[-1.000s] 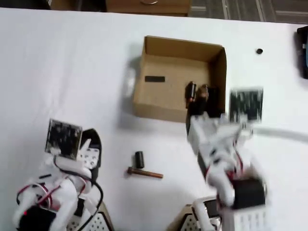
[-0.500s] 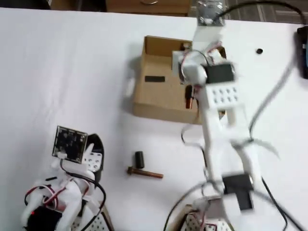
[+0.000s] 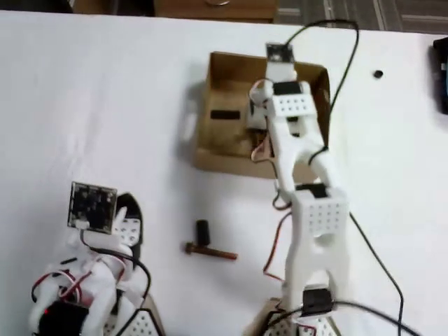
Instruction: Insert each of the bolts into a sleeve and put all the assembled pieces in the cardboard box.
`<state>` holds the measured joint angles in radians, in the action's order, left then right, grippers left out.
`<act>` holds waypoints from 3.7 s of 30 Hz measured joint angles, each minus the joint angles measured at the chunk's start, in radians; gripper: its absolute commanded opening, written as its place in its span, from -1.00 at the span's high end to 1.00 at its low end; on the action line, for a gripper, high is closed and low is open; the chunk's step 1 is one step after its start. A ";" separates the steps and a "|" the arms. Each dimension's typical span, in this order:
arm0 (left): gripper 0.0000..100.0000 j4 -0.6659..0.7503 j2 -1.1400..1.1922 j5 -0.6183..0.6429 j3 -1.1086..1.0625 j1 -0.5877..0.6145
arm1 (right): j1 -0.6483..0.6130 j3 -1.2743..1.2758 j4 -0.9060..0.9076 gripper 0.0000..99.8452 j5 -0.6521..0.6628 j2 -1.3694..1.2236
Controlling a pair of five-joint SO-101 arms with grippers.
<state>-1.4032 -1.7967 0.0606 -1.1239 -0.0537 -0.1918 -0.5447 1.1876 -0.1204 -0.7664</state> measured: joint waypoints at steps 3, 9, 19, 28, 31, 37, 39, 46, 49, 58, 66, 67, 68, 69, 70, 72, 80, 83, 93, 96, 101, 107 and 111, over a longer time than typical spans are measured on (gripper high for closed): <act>0.96 -0.003 0.000 0.000 0.000 0.000 | 0.002 -0.051 0.000 0.96 0.000 -0.054; 0.96 -0.003 0.000 0.000 0.000 0.002 | 0.002 -0.074 0.021 0.64 0.000 -0.066; 0.96 -0.003 0.000 0.000 0.000 0.002 | -0.003 -0.095 0.143 0.49 0.000 -0.034; 0.96 -0.003 0.000 0.000 -0.003 0.002 | -0.068 -0.094 0.416 0.49 0.000 0.242; 0.96 -0.003 0.000 0.000 -0.003 0.002 | -0.100 -0.094 0.485 0.49 0.000 0.353; 0.96 -0.003 0.000 0.000 -0.003 0.002 | -0.157 -0.094 0.557 0.49 0.000 0.592; 0.96 -0.003 0.000 0.000 -0.003 0.002 | -0.180 -0.078 0.557 0.49 0.000 0.681; 0.96 -0.003 0.000 0.000 -0.003 0.005 | -0.328 0.176 0.559 0.49 0.000 1.065; 0.96 -0.003 0.000 0.000 -0.003 0.005 | -0.374 0.325 0.559 0.49 0.000 1.227; 0.96 -0.003 0.000 0.000 -0.003 0.005 | -0.390 0.801 0.559 0.49 0.000 1.540; 0.95 -0.003 0.000 0.000 -0.003 0.005 | -0.542 1.076 0.559 0.49 -0.153 1.706; 0.95 -0.003 0.000 0.000 -0.003 0.005 | -0.548 1.076 0.554 0.50 -0.172 1.714; 0.95 -0.003 0.000 0.000 -0.003 0.005 | -0.557 1.080 0.543 0.53 -0.193 1.720; 0.95 -0.003 0.000 0.000 -0.003 0.005 | -0.569 1.083 0.526 0.56 -0.222 1.723; 0.95 -0.003 0.000 0.000 -0.003 0.005 | -0.580 1.086 0.506 0.61 -0.264 1.725; 0.95 -0.003 0.000 0.000 -0.003 0.005 | -0.598 1.122 0.445 0.69 -0.368 1.725; 0.95 -0.003 0.000 0.000 -0.003 0.005 | -0.796 1.343 0.180 0.47 -0.414 1.723; 0.95 -0.003 0.000 0.000 -0.003 0.037 | -0.810 1.347 0.117 0.38 -0.408 1.668; 0.95 -0.003 0.000 0.000 -0.003 0.086 | -0.821 1.347 -0.064 0.46 -0.408 1.277; 0.95 -0.003 0.000 0.000 -0.003 0.086 | -0.796 1.346 -0.107 0.46 -0.408 1.185; 0.95 -0.003 0.000 0.000 -0.003 0.086 | -0.758 1.343 -0.166 0.46 -0.408 1.063; 0.95 -0.003 0.000 0.000 -0.003 0.086 | -0.747 1.339 -0.249 0.46 -0.408 0.967; 0.95 -0.003 0.000 0.000 -0.003 0.086 | -0.743 1.333 -0.299 0.46 -0.408 0.916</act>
<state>-1.4062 -1.7967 0.0606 -1.1270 0.0322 -0.9344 0.7887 0.8884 -0.5286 0.1496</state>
